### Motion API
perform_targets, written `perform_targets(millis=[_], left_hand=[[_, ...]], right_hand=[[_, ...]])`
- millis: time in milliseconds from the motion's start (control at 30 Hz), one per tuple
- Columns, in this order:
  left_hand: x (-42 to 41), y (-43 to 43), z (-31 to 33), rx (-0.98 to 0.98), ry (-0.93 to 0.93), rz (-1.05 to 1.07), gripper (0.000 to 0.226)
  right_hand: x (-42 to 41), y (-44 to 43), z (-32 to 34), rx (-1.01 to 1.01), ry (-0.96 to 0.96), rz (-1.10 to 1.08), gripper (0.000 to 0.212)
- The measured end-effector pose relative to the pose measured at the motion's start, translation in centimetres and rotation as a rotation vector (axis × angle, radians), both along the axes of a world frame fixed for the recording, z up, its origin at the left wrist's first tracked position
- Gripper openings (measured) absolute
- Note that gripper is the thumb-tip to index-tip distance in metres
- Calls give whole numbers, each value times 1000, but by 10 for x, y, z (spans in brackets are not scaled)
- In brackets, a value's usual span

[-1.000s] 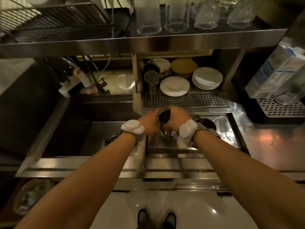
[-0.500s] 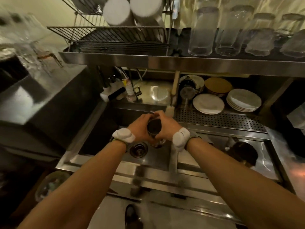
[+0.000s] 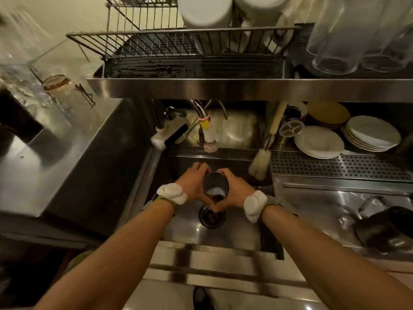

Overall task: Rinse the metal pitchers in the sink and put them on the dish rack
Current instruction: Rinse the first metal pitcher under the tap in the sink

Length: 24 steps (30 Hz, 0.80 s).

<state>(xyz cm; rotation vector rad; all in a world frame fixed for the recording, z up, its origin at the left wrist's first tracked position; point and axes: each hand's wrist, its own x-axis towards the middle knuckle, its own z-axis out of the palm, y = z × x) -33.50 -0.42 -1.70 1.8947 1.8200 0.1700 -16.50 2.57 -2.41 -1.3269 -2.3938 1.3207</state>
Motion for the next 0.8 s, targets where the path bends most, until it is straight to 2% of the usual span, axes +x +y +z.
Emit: perform_targets(millis=[267, 400, 467, 633, 733, 800], left_hand=[[-18, 22, -17, -125, -60, -85, 82], [-37, 31, -16, -146, -24, -50, 109], [-50, 37, -11, -68, 44, 44, 97], [-72, 62, 29, 282, 178, 283, 56], [-76, 86, 53, 353, 263, 348, 47], [-80, 110, 60, 313, 381, 331, 41]], right_hand=[[-12, 10, -16, -73, 48, -58, 88], [-12, 20, -27, -70, 70, -147, 83], [-14, 27, -29, -47, 70, -194, 84], [-27, 41, -32, -16, 110, -248, 94], [-31, 43, -34, 14, 109, -233, 92], [-33, 46, -34, 26, 110, -251, 88]])
